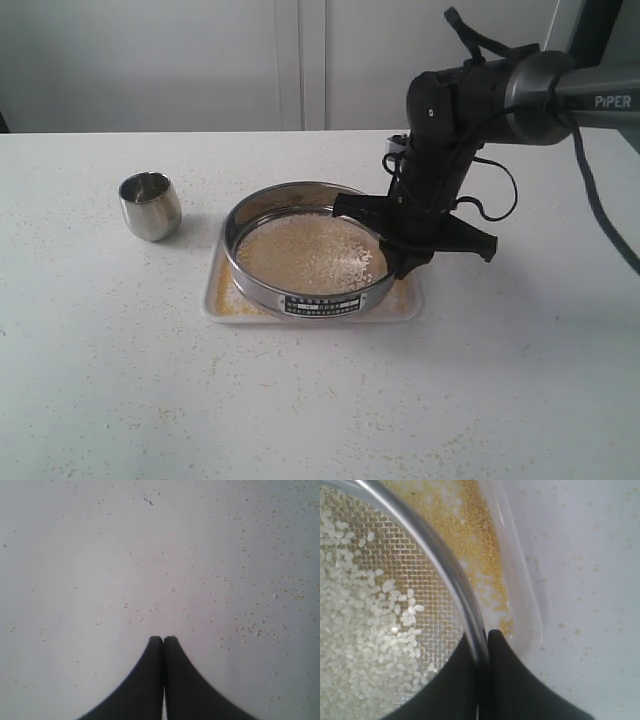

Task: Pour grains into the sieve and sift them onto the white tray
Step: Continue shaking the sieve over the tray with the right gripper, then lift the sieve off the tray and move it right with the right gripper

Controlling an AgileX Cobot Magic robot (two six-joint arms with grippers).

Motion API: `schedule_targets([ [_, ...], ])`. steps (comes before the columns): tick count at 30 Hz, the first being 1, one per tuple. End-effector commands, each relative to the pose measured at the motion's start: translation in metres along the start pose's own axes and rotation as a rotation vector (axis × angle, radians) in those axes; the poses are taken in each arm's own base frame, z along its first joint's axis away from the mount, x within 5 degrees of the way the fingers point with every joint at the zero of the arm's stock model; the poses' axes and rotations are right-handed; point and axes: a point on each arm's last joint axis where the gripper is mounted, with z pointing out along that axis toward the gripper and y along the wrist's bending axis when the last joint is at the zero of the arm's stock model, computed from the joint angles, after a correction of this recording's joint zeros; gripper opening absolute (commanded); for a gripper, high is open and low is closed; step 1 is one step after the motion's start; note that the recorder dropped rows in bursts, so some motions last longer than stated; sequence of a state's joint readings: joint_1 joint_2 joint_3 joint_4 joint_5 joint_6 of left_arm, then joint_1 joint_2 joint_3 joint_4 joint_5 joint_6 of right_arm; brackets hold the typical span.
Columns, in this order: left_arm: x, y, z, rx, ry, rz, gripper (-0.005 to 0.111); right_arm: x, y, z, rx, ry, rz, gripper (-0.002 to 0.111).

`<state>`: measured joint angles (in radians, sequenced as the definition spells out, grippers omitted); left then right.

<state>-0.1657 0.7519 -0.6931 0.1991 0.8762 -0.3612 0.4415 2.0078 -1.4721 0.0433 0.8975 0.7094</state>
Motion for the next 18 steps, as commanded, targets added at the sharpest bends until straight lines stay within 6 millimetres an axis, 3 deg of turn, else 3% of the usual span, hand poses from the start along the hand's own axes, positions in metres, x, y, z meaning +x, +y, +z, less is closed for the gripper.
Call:
schedule_targets([
  [1, 0.003, 0.000, 0.000, 0.001, 0.010, -0.006, 0.000, -0.003, 0.000, -0.017, -0.036, -0.039, -0.035, 0.000],
  [8, 0.003, 0.000, 0.000, 0.001, 0.010, -0.006, 0.000, -0.004, -0.012, -0.027, -0.007, -0.013, -0.052, 0.000],
  [18, 0.003, 0.000, 0.000, 0.001, 0.010, -0.006, 0.000, 0.001, -0.045, -0.037, -0.011, -0.045, -0.024, 0.000],
])
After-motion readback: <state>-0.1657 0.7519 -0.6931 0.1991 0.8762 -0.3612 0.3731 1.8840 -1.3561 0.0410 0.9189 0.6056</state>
